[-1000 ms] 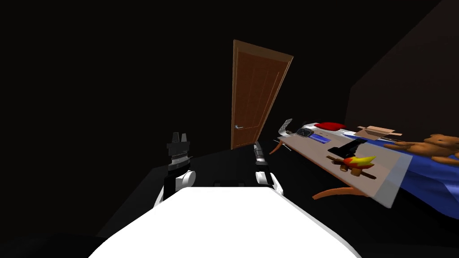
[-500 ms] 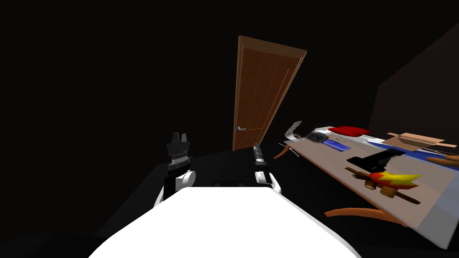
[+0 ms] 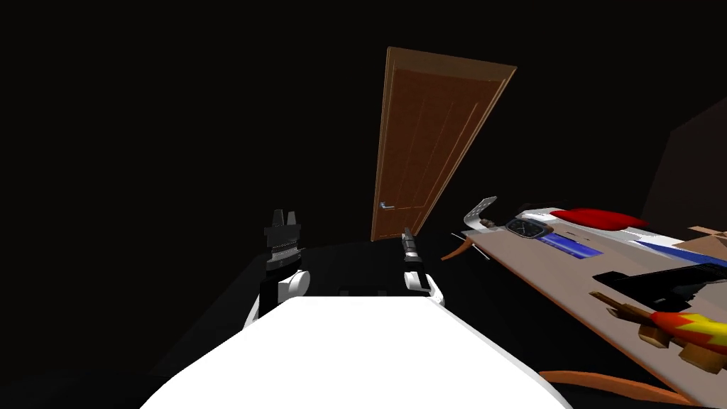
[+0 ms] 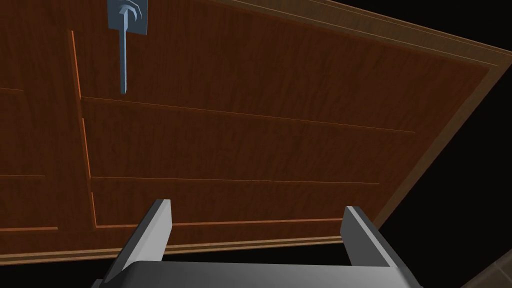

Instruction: Pull the door open

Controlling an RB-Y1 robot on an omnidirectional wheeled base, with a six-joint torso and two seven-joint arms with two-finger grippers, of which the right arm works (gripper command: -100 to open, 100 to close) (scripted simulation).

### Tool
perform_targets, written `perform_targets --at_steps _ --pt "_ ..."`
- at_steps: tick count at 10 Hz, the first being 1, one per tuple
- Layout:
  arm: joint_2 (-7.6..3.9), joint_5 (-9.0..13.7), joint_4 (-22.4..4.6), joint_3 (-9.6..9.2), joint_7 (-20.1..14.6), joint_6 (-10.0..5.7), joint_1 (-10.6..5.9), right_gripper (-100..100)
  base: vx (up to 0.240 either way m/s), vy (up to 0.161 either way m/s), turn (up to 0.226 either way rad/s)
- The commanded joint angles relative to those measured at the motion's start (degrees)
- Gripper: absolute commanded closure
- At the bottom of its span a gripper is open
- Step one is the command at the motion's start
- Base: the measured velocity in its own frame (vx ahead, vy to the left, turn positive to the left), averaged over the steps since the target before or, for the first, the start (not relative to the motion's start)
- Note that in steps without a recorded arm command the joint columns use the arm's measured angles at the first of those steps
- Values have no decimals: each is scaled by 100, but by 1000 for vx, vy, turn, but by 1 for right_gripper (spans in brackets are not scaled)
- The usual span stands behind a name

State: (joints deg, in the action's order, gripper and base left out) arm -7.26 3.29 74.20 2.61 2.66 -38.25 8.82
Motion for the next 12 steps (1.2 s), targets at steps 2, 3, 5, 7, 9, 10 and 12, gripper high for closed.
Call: perform_targets --at_steps 2,3,5,7,9,10,12 --pt "-6 66 -407 38 -27 -107 -153 -100 81 -56 138" --pt "-14 92 -548 54 -41 -135 -210 -100 73 -54 151" --pt "-30 145 -829 86 -69 -190 -325 -100 82 -65 123" --pt "-44 196 -1097 117 -95 -243 -434 -100 83 -57 136" --pt "-57 246 -1362 148 -122 -295 -541 -100 77 -65 123" --pt "-63 271 -1494 163 -135 -322 -595 -100 71 -67 136" --pt "-74 319 -1745 192 -160 -371 -697 -100 76 -55 137"
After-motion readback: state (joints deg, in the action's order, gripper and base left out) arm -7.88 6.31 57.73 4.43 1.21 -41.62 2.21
